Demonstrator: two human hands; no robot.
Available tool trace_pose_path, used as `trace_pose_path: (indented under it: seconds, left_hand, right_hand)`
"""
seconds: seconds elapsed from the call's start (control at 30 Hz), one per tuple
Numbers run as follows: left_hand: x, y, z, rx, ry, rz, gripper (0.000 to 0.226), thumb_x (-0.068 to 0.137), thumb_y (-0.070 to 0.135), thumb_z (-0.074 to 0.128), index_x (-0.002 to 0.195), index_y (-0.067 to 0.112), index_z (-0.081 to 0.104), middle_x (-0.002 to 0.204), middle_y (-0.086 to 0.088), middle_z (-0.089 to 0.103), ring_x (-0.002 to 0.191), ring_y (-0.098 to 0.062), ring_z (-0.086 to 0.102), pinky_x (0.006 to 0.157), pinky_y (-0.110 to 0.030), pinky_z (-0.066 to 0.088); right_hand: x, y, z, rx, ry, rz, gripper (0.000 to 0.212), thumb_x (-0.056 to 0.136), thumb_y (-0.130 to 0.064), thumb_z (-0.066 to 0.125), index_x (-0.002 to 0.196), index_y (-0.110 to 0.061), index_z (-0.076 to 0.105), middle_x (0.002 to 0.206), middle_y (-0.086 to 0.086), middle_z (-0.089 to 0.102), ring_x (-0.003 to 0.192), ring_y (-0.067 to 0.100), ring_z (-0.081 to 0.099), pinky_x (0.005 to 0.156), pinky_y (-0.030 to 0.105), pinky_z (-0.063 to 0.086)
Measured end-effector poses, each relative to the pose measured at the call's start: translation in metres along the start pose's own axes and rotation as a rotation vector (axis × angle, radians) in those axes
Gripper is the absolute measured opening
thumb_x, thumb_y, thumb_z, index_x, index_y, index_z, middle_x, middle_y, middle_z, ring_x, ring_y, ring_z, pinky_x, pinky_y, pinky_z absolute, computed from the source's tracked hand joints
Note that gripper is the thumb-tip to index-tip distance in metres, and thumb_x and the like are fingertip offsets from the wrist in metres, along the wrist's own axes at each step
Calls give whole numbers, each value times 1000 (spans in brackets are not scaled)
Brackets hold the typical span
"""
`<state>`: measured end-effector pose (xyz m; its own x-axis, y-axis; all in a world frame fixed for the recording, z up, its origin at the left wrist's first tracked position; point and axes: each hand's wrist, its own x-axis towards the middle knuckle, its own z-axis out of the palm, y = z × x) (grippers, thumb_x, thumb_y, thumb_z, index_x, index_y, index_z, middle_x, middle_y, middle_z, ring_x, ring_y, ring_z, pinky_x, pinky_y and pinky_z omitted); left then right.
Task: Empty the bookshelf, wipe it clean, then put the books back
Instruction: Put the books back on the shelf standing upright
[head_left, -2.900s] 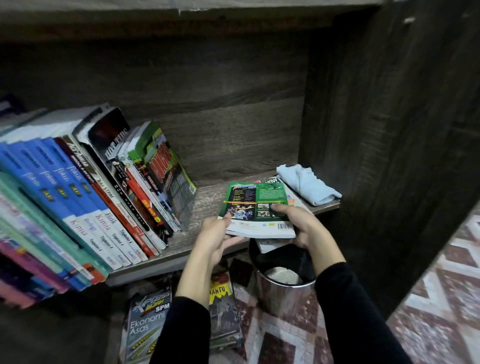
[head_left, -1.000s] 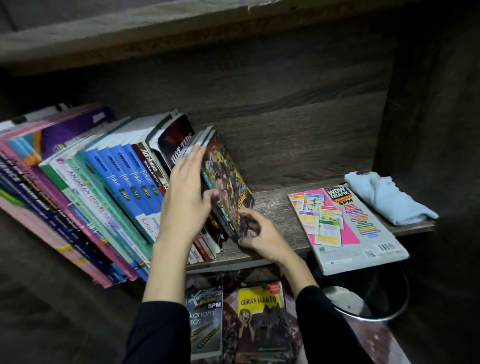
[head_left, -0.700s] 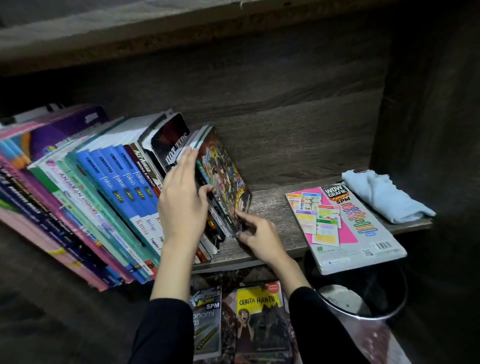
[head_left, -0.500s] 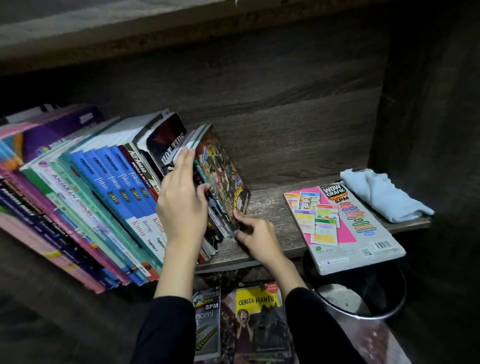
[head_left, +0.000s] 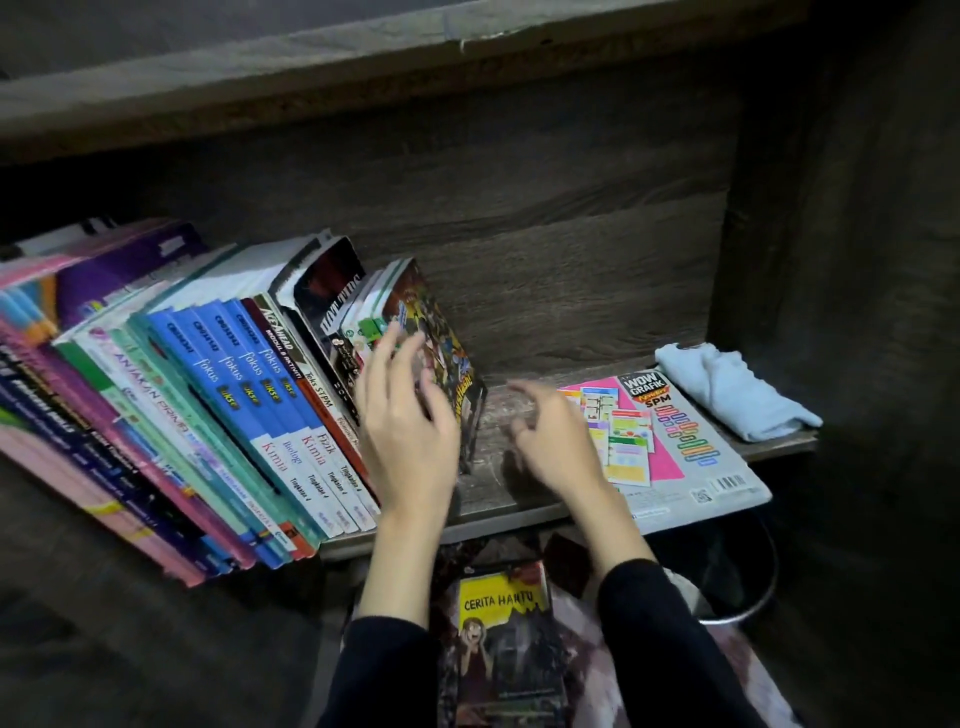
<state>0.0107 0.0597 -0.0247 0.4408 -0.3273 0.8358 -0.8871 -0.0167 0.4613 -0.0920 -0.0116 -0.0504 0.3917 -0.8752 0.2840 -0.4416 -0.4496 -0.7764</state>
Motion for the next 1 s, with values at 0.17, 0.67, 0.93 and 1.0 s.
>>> trace_pose_path:
  seconds: [0.17, 0.67, 0.93, 1.0]
  left_hand:
    - [-30, 29, 12, -81, -437, -298, 18, 93, 15, 51, 105, 13, 66, 109, -4, 65, 102, -21, 61, 80, -15, 36]
    - [-82, 44, 61, -451, -1080, -1053, 44, 92, 31, 59, 125, 5, 47, 84, -4, 63, 57, -13, 60, 41, -20, 48]
    - [-75, 37, 57, -459, -1024, -1037, 25, 89, 34, 62, 94, 10, 60, 76, -3, 60, 64, -12, 59, 49, -25, 50]
    - [-71, 37, 52, -460, -1025, -1054, 23, 90, 32, 61, 82, 12, 55, 77, -3, 57, 77, -16, 58, 54, -28, 53]
  right_hand:
    - [-17, 21, -55, -208, 233, 156, 37, 95, -28, 52, 129, -14, 57, 127, 10, 60, 119, 29, 52, 89, 34, 41]
    - [-36, 87, -100, -312, 41, 737, 54, 89, -44, 57, 130, -11, 45, 133, 13, 50, 122, 33, 48, 92, 39, 42]
    - [-33, 95, -103, -129, 116, 791, 50, 86, -42, 63, 120, -7, 54, 124, 15, 57, 111, 33, 56, 82, 34, 44]
    - [-32, 98, -102, 61, 146, 802, 53, 84, -38, 69, 122, -3, 54, 118, 15, 61, 105, 31, 61, 84, 33, 48]
